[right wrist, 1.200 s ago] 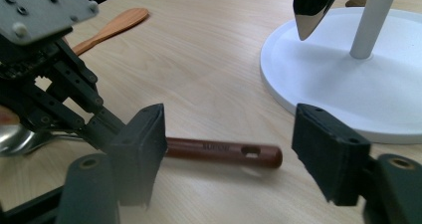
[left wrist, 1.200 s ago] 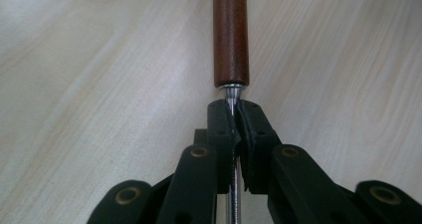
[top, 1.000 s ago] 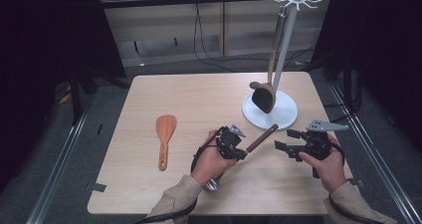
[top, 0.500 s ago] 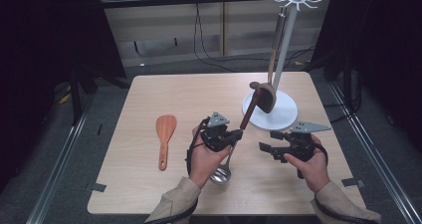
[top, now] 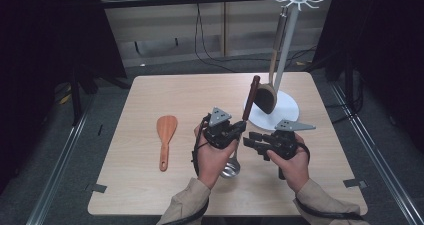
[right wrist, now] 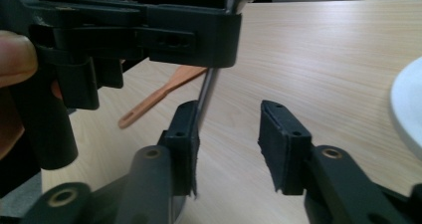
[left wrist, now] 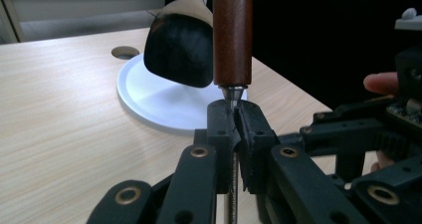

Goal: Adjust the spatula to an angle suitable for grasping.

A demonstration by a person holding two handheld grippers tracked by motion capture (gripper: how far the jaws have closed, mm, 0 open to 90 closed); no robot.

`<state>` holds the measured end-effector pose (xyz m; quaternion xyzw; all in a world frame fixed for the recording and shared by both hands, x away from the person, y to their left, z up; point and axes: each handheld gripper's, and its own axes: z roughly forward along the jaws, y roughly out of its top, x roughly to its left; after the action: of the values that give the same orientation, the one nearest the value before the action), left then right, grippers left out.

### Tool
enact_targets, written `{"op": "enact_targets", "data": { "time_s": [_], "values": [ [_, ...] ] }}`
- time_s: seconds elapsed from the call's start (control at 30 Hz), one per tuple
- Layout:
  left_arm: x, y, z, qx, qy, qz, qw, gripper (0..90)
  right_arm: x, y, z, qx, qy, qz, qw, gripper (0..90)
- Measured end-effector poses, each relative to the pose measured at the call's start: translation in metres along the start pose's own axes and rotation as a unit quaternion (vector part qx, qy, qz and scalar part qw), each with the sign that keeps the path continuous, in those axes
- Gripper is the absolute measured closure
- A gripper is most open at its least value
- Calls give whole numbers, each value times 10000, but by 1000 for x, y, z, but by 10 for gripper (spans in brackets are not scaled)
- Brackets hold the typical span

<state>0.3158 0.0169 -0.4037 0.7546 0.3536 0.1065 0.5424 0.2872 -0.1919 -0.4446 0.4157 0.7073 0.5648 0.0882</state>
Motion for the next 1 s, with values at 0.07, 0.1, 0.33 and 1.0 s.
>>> {"op": "enact_targets", "data": {
  "time_s": [0.07,0.1,0.33,1.0],
  "values": [
    [-1,2,0,-13,34,7,10000,852,2,2,2,-73,20,72,9999,659],
    [-2,2,0,-52,13,13,10000,852,3,3,2,-90,62,109,9999,683],
    [-6,3,0,-123,119,20,9999,852,6,5,6,-121,78,295,9995,751],
    [-15,3,3,-237,218,21,9995,849,8,1,8,-364,-84,559,9977,860]
  ]
}}
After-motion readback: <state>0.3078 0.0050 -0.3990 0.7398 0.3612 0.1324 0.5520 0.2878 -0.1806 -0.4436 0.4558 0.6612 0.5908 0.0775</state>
